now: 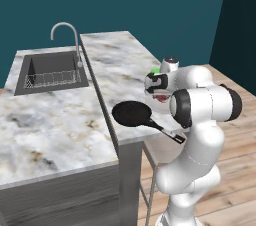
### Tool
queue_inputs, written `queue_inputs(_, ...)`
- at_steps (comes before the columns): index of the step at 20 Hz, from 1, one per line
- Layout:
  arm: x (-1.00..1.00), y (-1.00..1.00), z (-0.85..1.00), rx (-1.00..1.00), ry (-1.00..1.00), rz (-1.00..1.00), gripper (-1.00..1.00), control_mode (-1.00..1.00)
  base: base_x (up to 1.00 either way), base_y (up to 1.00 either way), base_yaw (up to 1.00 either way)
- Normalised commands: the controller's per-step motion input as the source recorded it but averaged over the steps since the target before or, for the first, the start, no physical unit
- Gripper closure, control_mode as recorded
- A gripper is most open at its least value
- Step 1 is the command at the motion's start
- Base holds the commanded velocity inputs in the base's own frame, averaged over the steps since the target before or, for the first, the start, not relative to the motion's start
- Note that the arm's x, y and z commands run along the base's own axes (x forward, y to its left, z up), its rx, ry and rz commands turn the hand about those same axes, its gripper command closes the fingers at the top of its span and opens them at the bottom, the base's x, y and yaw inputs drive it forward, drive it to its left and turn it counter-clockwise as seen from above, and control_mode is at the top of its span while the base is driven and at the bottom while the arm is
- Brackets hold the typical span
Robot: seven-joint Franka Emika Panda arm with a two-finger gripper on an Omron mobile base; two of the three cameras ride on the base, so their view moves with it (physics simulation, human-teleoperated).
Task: Pick up the pan with the steak in it and place it on the dining table. Then place the steak on the plate.
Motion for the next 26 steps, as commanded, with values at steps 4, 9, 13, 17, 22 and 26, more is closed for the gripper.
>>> queue_inputs(4, 0.02, -0.42, -0.23, 0.00, -0.02, 0.00, 1.00, -1.00, 0.00, 0.00, 0.00)
queue_inputs(9, 0.00, -0.15, -0.06, 0.00, 0.00, 0.00, 1.00, -1.00, 0.00, 0.00, 0.00)
queue_inputs(13, 0.00, 0.00, 0.00, 0.00, 0.00, 0.00, 1.00, -1.00, 0.00, 0.00, 0.00)
queue_inputs(17, -0.19, 0.00, -0.05, -0.01, 0.00, 0.01, 1.00, -1.00, 0.00, 0.00, 0.00)
queue_inputs(22, -0.48, 0.00, -0.10, -0.01, 0.00, 0.04, 1.00, -1.00, 0.00, 0.00, 0.00)
queue_inputs(26, -0.15, 0.00, 0.00, 0.00, 0.00, 0.01, 1.00, -1.00, 0.00, 0.00, 0.00)
